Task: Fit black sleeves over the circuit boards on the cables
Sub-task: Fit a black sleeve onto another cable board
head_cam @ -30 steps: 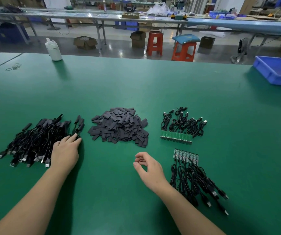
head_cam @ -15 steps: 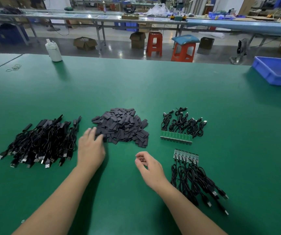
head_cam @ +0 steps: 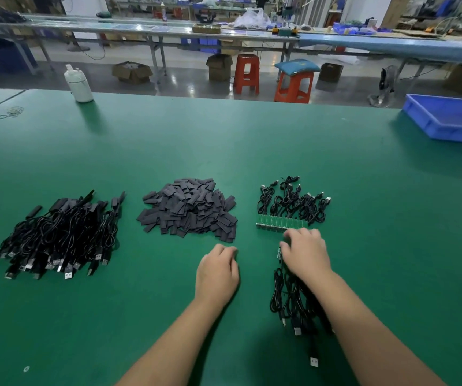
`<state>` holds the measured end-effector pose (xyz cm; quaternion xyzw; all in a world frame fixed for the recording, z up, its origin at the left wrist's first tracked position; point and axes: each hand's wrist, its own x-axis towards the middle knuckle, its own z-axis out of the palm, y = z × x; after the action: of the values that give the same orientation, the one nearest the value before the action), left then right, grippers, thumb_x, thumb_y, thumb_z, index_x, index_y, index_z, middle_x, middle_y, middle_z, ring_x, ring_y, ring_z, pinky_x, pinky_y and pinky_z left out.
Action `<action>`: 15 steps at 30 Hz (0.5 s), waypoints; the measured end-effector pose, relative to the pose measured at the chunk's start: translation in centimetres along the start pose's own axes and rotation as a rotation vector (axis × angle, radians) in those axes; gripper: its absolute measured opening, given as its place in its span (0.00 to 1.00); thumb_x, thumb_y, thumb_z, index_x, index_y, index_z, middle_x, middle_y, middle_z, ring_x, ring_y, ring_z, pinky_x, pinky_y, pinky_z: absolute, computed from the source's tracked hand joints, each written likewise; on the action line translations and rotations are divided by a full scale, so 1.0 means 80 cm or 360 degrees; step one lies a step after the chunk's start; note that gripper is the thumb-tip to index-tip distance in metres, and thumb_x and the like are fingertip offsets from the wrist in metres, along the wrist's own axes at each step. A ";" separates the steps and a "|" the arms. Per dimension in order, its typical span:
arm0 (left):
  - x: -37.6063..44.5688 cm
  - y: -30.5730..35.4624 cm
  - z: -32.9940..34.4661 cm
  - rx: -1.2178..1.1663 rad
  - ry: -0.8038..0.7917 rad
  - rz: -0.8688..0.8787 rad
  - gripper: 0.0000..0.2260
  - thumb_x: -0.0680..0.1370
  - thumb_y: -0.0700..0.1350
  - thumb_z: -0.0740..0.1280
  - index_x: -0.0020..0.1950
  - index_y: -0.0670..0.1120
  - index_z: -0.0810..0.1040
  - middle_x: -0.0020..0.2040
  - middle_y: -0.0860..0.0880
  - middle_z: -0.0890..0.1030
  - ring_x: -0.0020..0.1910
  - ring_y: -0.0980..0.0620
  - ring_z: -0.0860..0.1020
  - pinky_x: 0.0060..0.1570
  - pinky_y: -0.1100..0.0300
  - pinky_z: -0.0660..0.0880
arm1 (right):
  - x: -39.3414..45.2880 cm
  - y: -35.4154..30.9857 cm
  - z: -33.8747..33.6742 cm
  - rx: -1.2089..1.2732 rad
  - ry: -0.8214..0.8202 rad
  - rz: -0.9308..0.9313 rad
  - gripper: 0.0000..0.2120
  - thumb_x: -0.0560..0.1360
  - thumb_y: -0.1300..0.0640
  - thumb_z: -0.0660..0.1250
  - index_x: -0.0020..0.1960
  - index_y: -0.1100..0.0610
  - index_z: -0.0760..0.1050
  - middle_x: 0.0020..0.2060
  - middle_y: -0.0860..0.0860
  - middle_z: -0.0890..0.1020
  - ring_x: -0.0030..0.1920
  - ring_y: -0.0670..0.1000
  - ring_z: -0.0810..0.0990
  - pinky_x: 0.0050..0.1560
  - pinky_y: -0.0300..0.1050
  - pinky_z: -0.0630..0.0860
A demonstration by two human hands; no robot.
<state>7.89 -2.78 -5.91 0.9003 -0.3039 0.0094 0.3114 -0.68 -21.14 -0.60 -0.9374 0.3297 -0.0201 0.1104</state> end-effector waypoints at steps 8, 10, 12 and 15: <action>-0.001 0.002 0.000 0.0004 0.0026 0.0146 0.13 0.80 0.53 0.59 0.55 0.54 0.81 0.47 0.56 0.78 0.42 0.52 0.77 0.44 0.58 0.74 | 0.014 0.011 -0.010 0.0594 -0.0409 0.0186 0.08 0.79 0.49 0.68 0.46 0.53 0.80 0.36 0.46 0.79 0.35 0.47 0.75 0.37 0.41 0.71; -0.002 0.002 -0.001 -0.0048 0.0009 0.0167 0.18 0.80 0.60 0.54 0.57 0.56 0.81 0.48 0.58 0.78 0.44 0.54 0.76 0.47 0.58 0.73 | 0.009 -0.007 -0.006 0.0604 -0.0401 0.0076 0.07 0.79 0.49 0.68 0.48 0.52 0.80 0.38 0.44 0.79 0.39 0.46 0.76 0.39 0.41 0.70; -0.001 0.002 -0.002 -0.0053 -0.0056 0.0138 0.23 0.79 0.65 0.52 0.61 0.56 0.79 0.51 0.57 0.77 0.47 0.54 0.75 0.51 0.58 0.72 | 0.003 -0.027 0.001 0.0587 -0.0408 -0.0029 0.08 0.79 0.49 0.67 0.50 0.52 0.81 0.40 0.44 0.80 0.43 0.48 0.78 0.44 0.42 0.71; 0.001 -0.001 -0.001 -0.0051 -0.0075 0.0116 0.22 0.78 0.65 0.56 0.60 0.54 0.80 0.50 0.57 0.76 0.45 0.52 0.74 0.48 0.58 0.69 | 0.000 -0.048 0.006 0.0587 -0.0414 -0.0121 0.08 0.79 0.50 0.66 0.52 0.51 0.82 0.44 0.46 0.83 0.47 0.50 0.80 0.49 0.44 0.76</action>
<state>8.03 -2.76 -5.89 0.8835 -0.3439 -0.0054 0.3179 1.75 -18.14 -0.20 -0.9078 0.2680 0.0368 0.3207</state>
